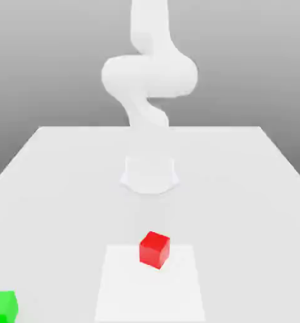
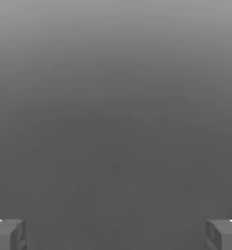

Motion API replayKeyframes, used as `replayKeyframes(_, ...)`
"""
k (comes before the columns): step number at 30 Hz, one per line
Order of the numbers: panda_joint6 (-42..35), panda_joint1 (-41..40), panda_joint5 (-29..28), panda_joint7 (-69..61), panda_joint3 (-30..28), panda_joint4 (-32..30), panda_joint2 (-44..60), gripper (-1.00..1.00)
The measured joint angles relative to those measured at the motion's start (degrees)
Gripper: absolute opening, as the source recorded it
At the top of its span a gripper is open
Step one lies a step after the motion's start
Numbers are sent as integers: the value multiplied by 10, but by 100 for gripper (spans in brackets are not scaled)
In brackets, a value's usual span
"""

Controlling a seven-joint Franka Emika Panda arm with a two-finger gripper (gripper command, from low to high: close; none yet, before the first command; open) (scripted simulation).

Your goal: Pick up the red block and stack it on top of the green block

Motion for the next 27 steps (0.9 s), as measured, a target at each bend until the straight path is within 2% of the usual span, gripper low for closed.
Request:
replayKeyframes(12,164,-46,6,161,61,-200,223,0)
replayKeyframes(17,253,-54,16,233,73,-289,347,0)
replayKeyframes(21,337,-53,-21,277,61,-295,453,0)
replayKeyframes(24,390,-25,-55,303,25,-288,516,0)
replayKeyframes(25,402,-17,-59,306,16,-286,529,-100)
replayKeyframes(27,402,-17,-59,306,16,-286,529,-100)
